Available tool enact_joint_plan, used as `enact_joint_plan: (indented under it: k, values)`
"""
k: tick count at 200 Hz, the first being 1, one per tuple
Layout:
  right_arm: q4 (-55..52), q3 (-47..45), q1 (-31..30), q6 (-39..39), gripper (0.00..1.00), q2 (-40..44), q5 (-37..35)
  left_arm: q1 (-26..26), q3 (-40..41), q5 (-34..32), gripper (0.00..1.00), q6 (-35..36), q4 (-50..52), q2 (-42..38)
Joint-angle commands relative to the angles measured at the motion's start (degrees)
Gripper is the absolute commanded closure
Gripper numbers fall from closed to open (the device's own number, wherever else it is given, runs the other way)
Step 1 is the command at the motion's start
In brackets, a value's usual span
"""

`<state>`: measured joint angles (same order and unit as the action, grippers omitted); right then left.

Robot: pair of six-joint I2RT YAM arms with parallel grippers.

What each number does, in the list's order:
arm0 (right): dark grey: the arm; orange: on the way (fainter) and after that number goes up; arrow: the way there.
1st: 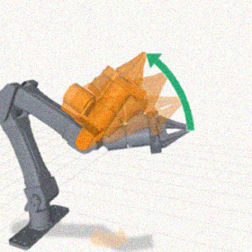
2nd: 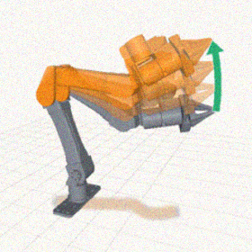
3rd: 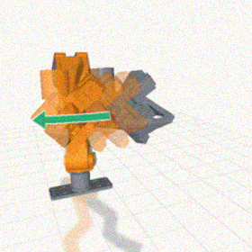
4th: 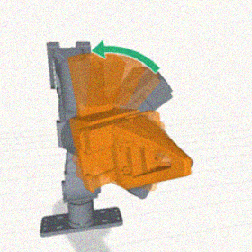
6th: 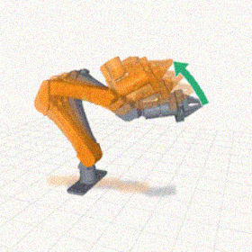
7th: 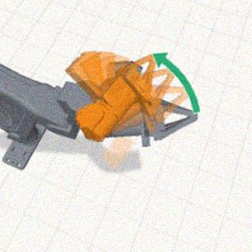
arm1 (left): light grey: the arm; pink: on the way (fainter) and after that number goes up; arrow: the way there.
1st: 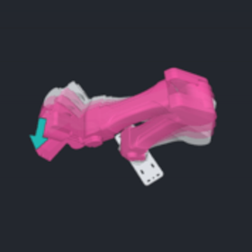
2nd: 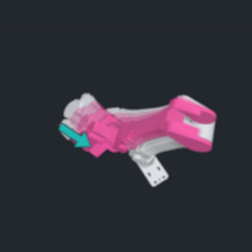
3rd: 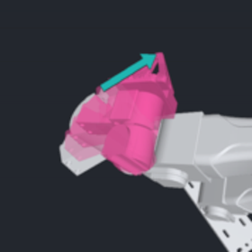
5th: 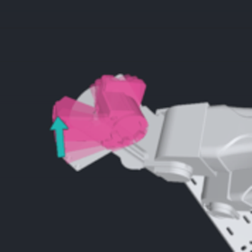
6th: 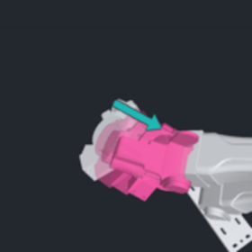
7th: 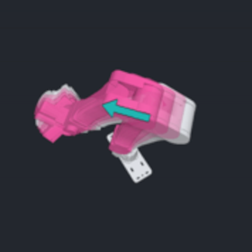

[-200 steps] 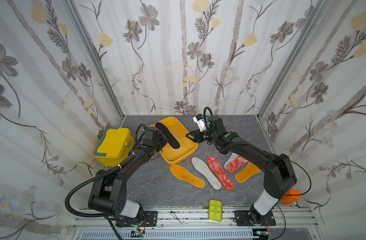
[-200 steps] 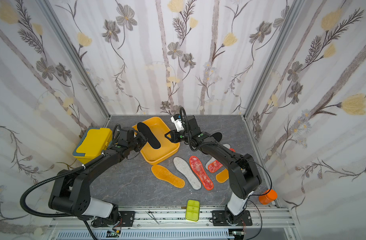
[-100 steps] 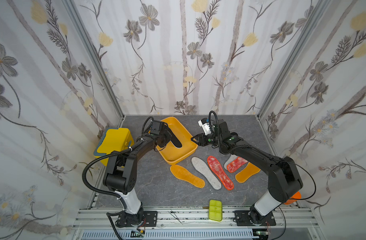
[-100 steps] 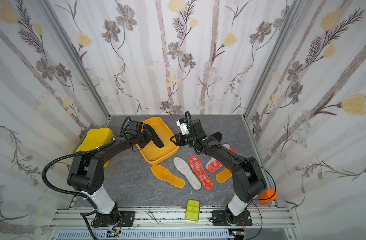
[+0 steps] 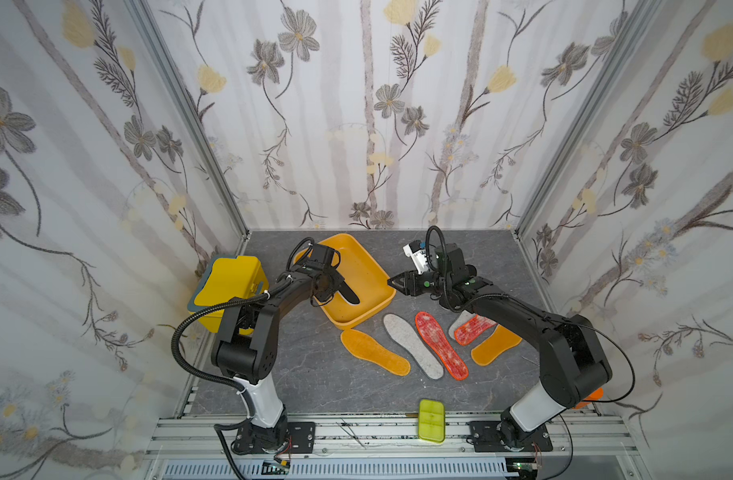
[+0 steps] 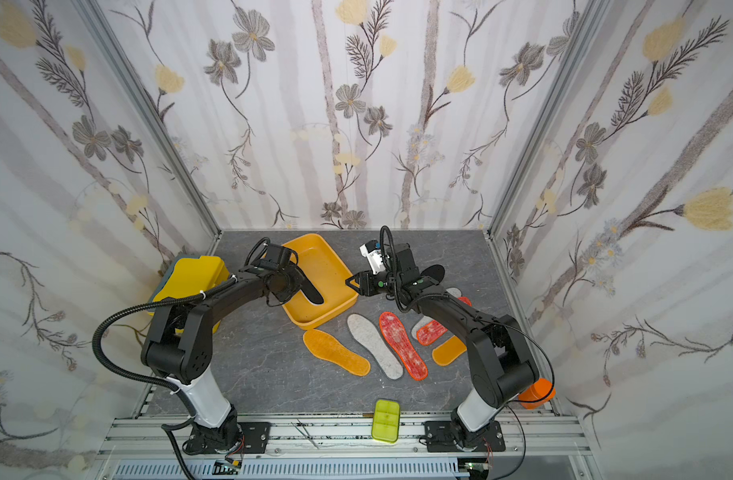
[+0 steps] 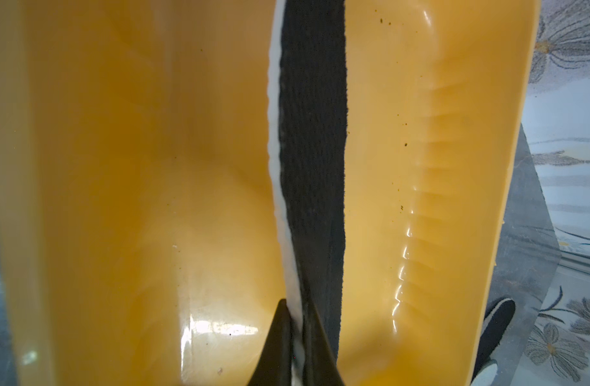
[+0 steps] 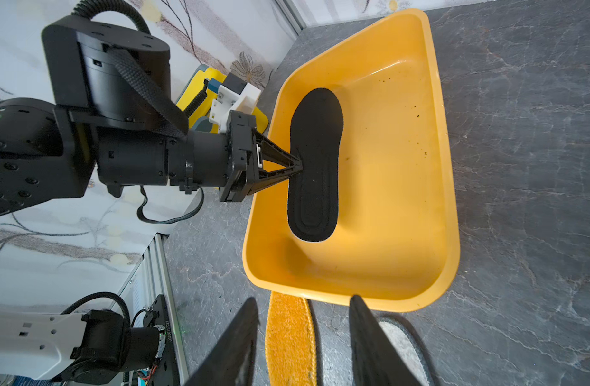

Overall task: Put the insoles into the storage box
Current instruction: Place the insole in the storage box.

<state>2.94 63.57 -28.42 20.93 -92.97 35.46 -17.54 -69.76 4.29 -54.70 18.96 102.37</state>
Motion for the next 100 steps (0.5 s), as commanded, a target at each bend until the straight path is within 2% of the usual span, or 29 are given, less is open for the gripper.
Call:
enact_joint_plan:
  k: [1, 100]
  values:
    - [2.9, -0.79, 0.29, -0.1, 0.55, 0.69, 2.12, -0.12, -1.8, -3.89, 1.0, 0.09, 3.35, 0.86]
    - [3.87, -2.31, 0.85, 0.25, 0.55, 0.67, 2.44, -0.08, -6.16, -5.77, 1.0, 1.69, 5.04, 6.02]
